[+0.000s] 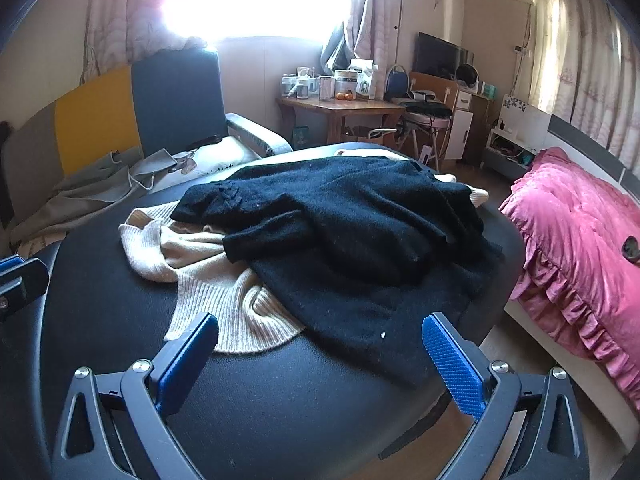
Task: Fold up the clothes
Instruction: 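Move both grippers toward the black sweater on the cream sweater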
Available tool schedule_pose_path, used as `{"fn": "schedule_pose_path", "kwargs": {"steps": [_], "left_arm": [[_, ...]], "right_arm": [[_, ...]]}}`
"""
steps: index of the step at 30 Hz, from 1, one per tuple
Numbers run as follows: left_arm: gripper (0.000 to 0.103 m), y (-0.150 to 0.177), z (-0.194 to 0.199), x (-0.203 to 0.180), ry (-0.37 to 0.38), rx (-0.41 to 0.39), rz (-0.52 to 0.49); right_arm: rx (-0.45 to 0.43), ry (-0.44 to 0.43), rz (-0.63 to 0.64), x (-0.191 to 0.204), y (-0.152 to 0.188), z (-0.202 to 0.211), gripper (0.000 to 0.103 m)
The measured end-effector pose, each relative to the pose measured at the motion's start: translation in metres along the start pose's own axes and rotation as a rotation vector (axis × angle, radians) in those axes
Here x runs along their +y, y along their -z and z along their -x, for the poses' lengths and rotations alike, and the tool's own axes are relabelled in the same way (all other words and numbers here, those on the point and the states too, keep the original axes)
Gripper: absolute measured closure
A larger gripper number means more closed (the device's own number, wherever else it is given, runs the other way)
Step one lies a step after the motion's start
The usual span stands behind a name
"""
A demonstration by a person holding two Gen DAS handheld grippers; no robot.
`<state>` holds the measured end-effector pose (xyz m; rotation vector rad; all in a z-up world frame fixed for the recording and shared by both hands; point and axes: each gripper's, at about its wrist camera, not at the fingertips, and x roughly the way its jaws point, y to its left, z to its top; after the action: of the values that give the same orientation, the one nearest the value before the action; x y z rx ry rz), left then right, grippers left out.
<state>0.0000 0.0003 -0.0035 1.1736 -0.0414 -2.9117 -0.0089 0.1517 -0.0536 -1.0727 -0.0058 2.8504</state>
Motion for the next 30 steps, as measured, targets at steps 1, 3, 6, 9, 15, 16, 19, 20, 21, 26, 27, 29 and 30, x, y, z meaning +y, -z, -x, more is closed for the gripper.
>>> {"fn": "schedule_pose_path", "kwargs": {"steps": [1,3,6,9,15,16,19,20,21,26,27,29,30], "left_arm": [[0.077,0.001,-0.001,0.000,0.000,0.001,0.000],[0.077,0.003,-0.003,0.000,-0.001,0.004,0.001],[0.075,0.010,-0.010,0.000,-0.001,0.018,-0.010],[0.069,0.036,-0.043,0.010,-0.005,0.126,-0.029],[0.069,0.096,-0.095,0.049,0.011,0.315,0.045],[0.069,0.102,-0.097,0.053,0.010,0.323,0.051],[0.069,0.114,-0.097,0.063,0.030,0.306,0.061],[0.069,0.117,-0.095,0.065,0.041,0.293,0.062],[0.068,0.120,-0.094,0.066,0.056,0.281,0.064],[0.057,0.124,-0.086,0.065,0.120,0.251,0.057],[0.054,0.124,-0.086,0.063,0.129,0.247,0.049],[0.042,0.123,-0.085,0.061,0.145,0.243,0.041],[0.038,0.122,-0.086,0.058,0.152,0.243,0.033]], "right_arm": [[0.001,-0.012,-0.002,0.000,0.002,0.000,0.000],[0.004,-0.035,-0.005,-0.001,0.007,0.000,0.000],[0.008,-0.070,-0.011,-0.003,0.015,0.000,0.000],[0.012,-0.105,-0.016,-0.004,0.022,0.001,0.000],[0.092,-0.258,-0.095,-0.030,0.034,-0.025,0.011],[0.088,-0.255,-0.087,-0.033,0.032,-0.028,0.011],[0.048,-0.251,-0.048,-0.041,0.014,-0.036,0.011],[0.035,-0.266,-0.023,-0.041,0.003,-0.041,0.011],[0.022,-0.286,0.004,-0.041,-0.008,-0.047,0.011],[0.040,-0.185,0.116,-0.037,-0.060,-0.096,0.011],[0.059,-0.192,0.102,-0.041,-0.068,-0.106,0.011],[0.113,-0.239,0.043,-0.048,-0.083,-0.130,0.011],[0.142,-0.258,0.030,-0.046,-0.087,-0.139,0.011]]}}
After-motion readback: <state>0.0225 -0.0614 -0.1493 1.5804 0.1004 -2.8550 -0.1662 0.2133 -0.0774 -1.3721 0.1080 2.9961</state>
